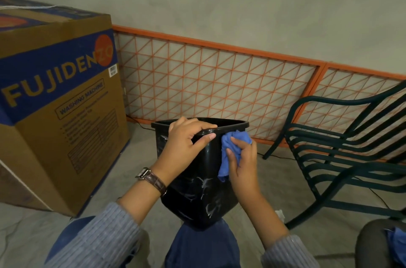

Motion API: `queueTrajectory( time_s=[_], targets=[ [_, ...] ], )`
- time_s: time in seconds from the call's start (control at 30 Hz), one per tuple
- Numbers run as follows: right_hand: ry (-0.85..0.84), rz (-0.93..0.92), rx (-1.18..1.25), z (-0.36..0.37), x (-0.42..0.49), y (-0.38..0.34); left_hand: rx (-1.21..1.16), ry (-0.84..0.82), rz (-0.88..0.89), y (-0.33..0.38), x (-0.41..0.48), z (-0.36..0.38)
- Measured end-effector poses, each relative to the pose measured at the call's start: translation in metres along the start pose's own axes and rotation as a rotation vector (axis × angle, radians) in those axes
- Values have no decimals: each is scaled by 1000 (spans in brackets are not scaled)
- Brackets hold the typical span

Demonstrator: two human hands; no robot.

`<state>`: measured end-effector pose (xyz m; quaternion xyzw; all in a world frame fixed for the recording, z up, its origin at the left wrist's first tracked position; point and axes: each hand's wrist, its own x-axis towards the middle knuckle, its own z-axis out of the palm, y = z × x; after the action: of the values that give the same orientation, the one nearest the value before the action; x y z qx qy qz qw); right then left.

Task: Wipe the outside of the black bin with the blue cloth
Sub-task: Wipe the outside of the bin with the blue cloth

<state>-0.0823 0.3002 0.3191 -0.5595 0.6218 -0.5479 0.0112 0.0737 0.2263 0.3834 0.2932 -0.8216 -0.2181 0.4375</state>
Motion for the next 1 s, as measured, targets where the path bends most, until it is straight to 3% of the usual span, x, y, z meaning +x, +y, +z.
queueTrajectory(
  time_s=[0.07, 0.23, 0.4, 0.57, 0.63, 0.77, 0.9, 1.0],
  targets=[
    [-54, -48, -35, -9, 0, 7, -37, -7, -10, -1, 0, -3],
    [7, 130, -2, -4, 10, -5, -50, -4, -9, 0, 4, -1],
    [-153, -166, -94, -10, -8, -3, -150, 4, -15, -9, 4, -3],
    [-37, 86, -104, -13, 14, -12, -148, -2, -34, -4, 7, 1],
    [-45, 36, -108, -7, 7, -24, -156, -4, -32, -4, 8, 4],
    [-245, -149, -198, -19, -7, -15, -183, 5, -44, -8, 8, 3],
    [-104, 8, -143, -22, 9, -11, -191, 15, -52, -8, 7, 5],
    [-72, -82, -125, -10, 8, -25, -196, 7, -44, -6, 9, 7]
  ],
)
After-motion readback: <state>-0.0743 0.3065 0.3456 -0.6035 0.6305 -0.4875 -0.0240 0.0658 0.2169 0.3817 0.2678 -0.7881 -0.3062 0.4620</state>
